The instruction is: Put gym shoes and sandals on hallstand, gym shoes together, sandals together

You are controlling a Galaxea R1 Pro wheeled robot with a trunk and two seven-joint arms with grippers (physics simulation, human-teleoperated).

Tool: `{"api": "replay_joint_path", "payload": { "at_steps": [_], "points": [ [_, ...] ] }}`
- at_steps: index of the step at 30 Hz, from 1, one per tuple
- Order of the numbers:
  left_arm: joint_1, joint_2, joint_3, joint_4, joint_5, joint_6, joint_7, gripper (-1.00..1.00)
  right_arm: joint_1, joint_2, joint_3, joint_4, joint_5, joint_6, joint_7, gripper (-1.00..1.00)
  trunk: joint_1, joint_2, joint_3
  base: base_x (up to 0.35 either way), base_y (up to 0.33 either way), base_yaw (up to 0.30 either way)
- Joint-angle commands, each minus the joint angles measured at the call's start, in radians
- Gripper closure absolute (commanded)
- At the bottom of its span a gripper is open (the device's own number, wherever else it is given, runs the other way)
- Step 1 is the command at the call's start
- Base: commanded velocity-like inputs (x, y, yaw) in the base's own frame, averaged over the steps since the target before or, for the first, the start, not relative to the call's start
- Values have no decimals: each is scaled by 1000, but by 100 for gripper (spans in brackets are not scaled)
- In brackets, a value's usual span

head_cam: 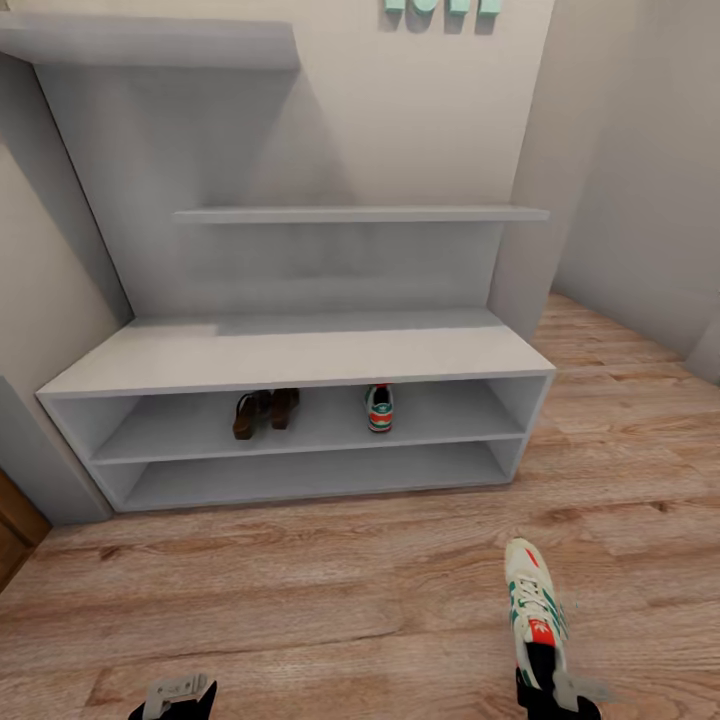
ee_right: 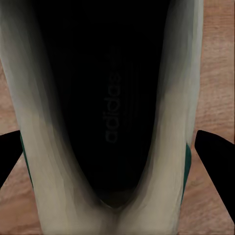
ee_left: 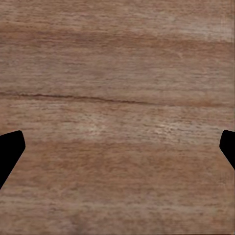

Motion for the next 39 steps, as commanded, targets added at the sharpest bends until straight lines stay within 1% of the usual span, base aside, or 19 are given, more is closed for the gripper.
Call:
{"api": "replay_joint_path", "payload": {
  "at_steps": [1,3,5,6,7,8,9,10,12,15,16,18,20,22,25,27,31,35,39],
  "points": [
    [-1,0,7,1,-10,-4,-7,-100,0,6,-2,-13,-7,17,-1,100,0,0,-1,0,-2,0],
    [-1,0,4,1,-11,-4,-7,-100,0,18,6,-74,-7,92,-1,100,0,0,-1,0,-1,0],
    [-1,0,1,2,-12,-4,-7,-100,0,27,18,-193,-8,228,-1,100,0,0,-1,0,0,0],
    [-1,1,0,2,-12,-4,-7,-100,-1,32,33,-364,-8,434,0,100,0,0,-1,0,0,0],
    [-1,2,-1,2,-12,-4,-7,-100,-2,32,36,-398,-9,474,0,100,0,0,-1,0,0,0],
    [-1,2,-1,2,-12,-4,-7,-100,-2,32,40,-463,-9,549,1,100,0,0,-1,0,0,0],
    [-1,2,-1,2,-12,-4,-8,-100,-3,32,43,-544,-8,644,0,100,0,0,-1,0,0,0],
    [-1,2,-1,2,-13,-4,-8,-100,-5,32,44,-566,-8,671,0,100,0,0,-1,0,0,0],
    [-1,2,-2,2,-14,-4,-8,-100,-23,32,45,-628,-9,764,0,100,0,0,-1,0,0,0],
    [-1,1,-2,2,-15,-3,-17,-100,-121,33,47,-660,-9,887,0,100,0,0,-1,0,0,0],
    [-1,1,-2,2,-16,-3,-21,-100,-137,33,47,-660,-10,907,0,100,0,0,-1,0,0,0],
    [-1,1,-3,2,-17,-2,-47,-100,-193,35,48,-660,-10,978,-1,100,0,0,-1,0,0,0],
    [-1,1,-2,2,-18,-1,-69,-100,-226,39,48,-660,-10,1020,-2,100,0,0,-1,0,0,0],
    [-2,2,-2,2,-18,-1,-82,-100,-246,46,48,-660,-10,1042,-4,100,0,0,-1,0,0,0],
    [-2,2,-1,2,-18,-1,-99,-100,-296,72,48,-658,-9,1085,-9,100,0,0,-1,0,0,0],
    [-2,2,-1,2,-18,-1,-103,-100,-316,87,48,-658,-7,1101,-11,100,0,0,-1,0,0,0],
    [-3,3,-1,2,-18,-1,-107,-100,-331,102,47,-650,-8,1112,-19,100,0,0,-1,0,0,0],
    [-4,3,-2,2,-18,-2,-111,-100,-335,106,47,-645,-9,1115,-34,100,0,0,-1,0,0,0],
    [-4,3,-2,0,-23,-2,-133,-100,-336,107,45,-642,-9,1114,-73,100,0,0,-1,0,0,0]
  ]
}}
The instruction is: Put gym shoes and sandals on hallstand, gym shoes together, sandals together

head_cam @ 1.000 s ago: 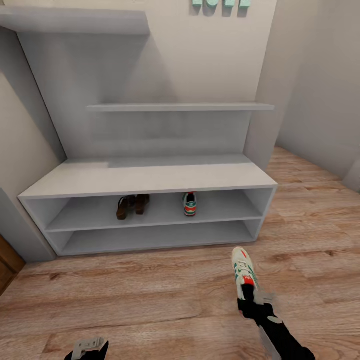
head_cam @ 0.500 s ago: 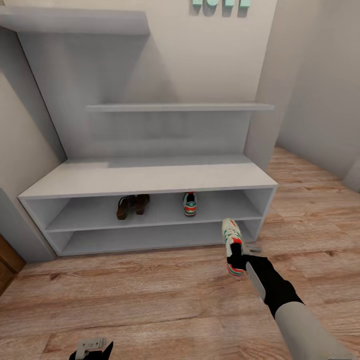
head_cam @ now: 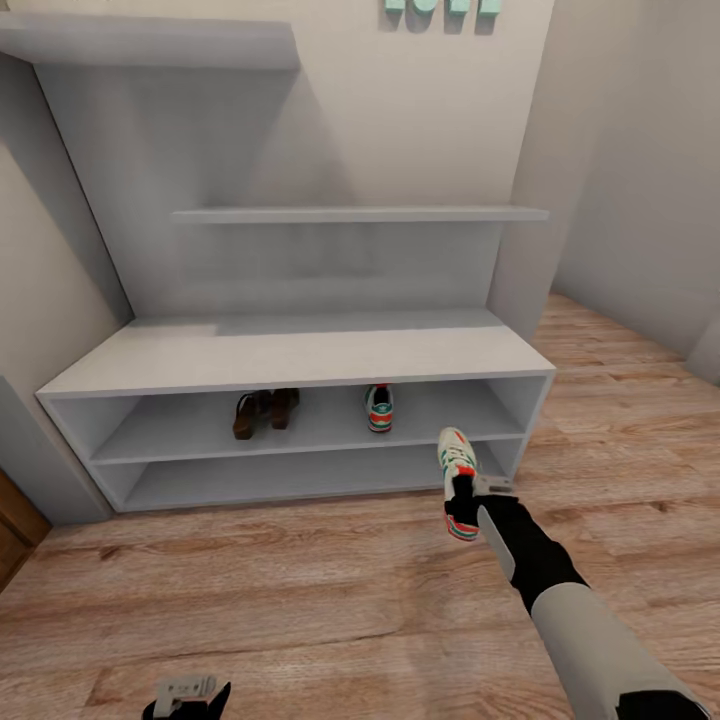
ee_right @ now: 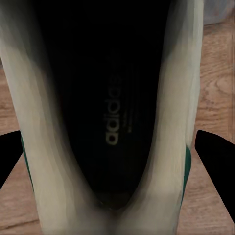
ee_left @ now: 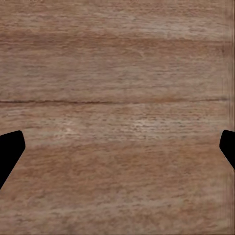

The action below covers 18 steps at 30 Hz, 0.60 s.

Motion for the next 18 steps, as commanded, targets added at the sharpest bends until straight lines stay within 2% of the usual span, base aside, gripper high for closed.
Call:
{"api": "replay_joint_path", "payload": {
  "at_steps": [1,5,8,18],
  "points": [
    [-1,-1,9,0,-23,-4,-30,-100,-1,0,4,4,-13,3,-40,100,0,0,-1,0,0,0],
    [-1,1,11,0,-50,-1,-73,-100,-1,9,5,22,-15,3,-88,100,0,0,-1,0,0,0],
    [-1,4,11,1,-57,0,-84,-100,-1,17,5,29,-16,3,-99,100,0,0,-1,0,0,0],
    [-1,5,12,1,-62,1,-85,-100,-1,24,4,24,-18,3,-105,100,0,0,-1,0,0,0]
  ]
}}
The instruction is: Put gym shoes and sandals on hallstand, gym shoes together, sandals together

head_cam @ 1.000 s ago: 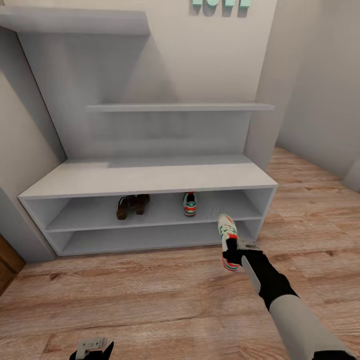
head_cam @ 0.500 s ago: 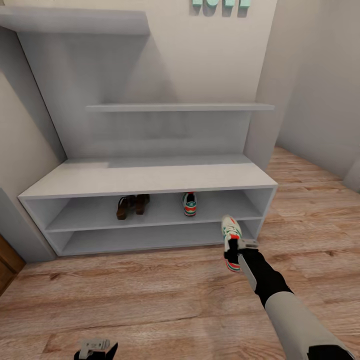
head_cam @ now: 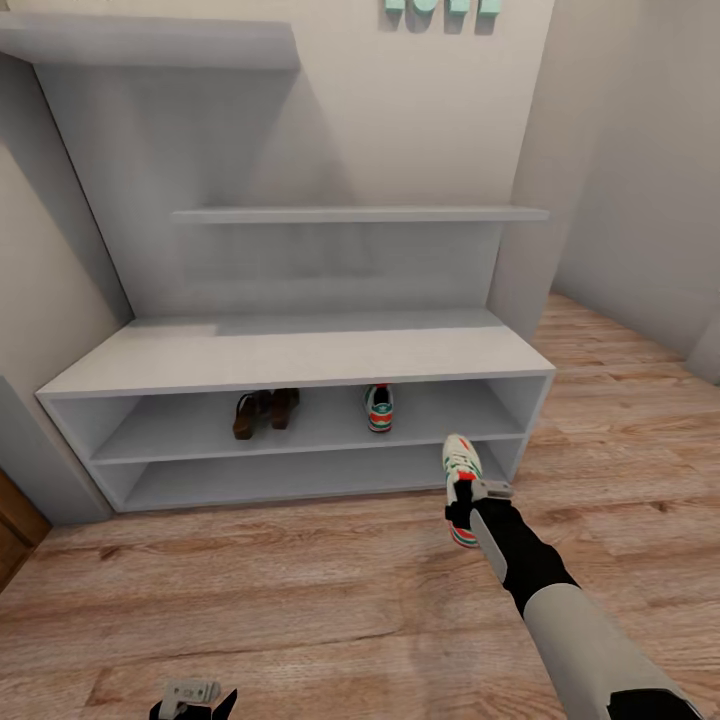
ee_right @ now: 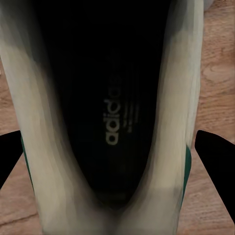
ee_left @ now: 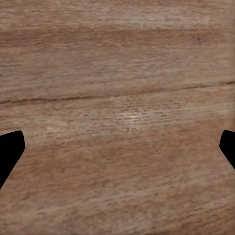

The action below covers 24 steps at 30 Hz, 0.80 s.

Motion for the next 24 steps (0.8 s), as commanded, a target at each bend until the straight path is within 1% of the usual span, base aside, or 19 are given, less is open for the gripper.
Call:
{"api": "replay_joint_path", "payload": {
  "at_steps": [1,9,19,24],
  "points": [
    [-1,-1,9,1,-10,-5,-5,-100,0,-1,4,-2,-11,3,-8,100,0,0,-1,0,0,0],
    [-1,-1,14,1,-10,-1,-2,-100,0,1,5,-15,-12,3,-4,100,0,0,-1,23,0,0],
    [-1,-2,14,1,-9,1,0,-100,0,2,5,-61,-14,3,-4,100,0,0,-1,250,0,0],
    [-1,-2,19,1,-9,-4,0,-100,0,3,5,-67,-14,3,-4,100,0,0,-3,86,0,15]
  ]
}}
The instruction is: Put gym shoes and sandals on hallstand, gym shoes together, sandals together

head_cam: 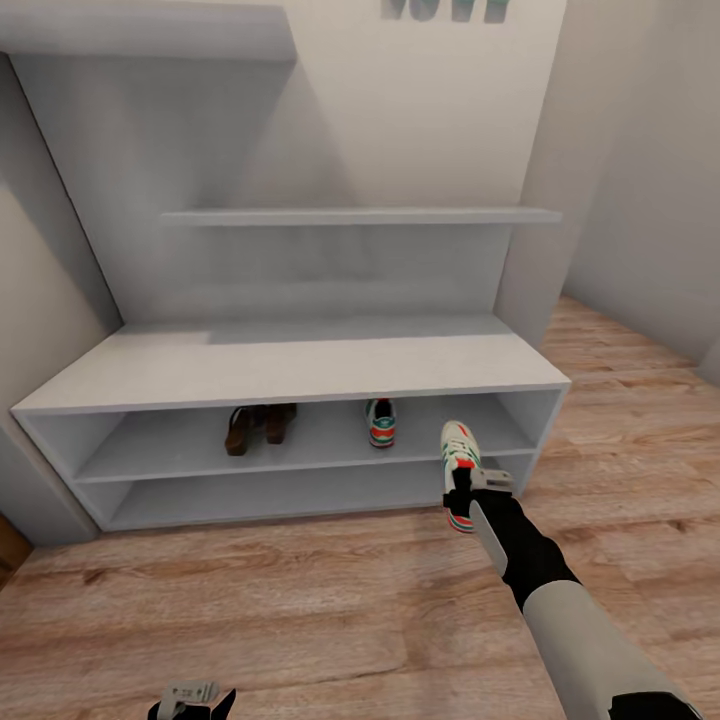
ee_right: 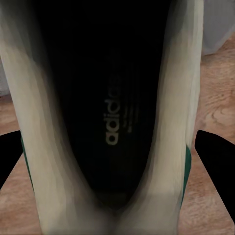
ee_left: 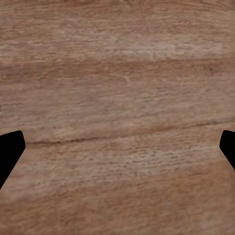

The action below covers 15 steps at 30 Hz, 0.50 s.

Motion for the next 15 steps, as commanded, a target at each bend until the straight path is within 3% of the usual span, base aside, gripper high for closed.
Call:
{"api": "replay_joint_path", "payload": {
  "at_steps": [1,11,15],
  "points": [
    [-1,0,9,1,-10,-6,-6,-100,0,-1,4,-2,-10,3,-10,100,0,0,-2,22,0,71],
    [-1,-1,10,1,-11,-7,-6,-100,0,0,4,0,-10,3,-11,100,0,0,-9,10,0,53],
    [-1,-1,10,1,-11,-7,-6,-100,0,0,4,2,-10,3,-10,100,0,0,-9,120,0,9]
  ]
}}
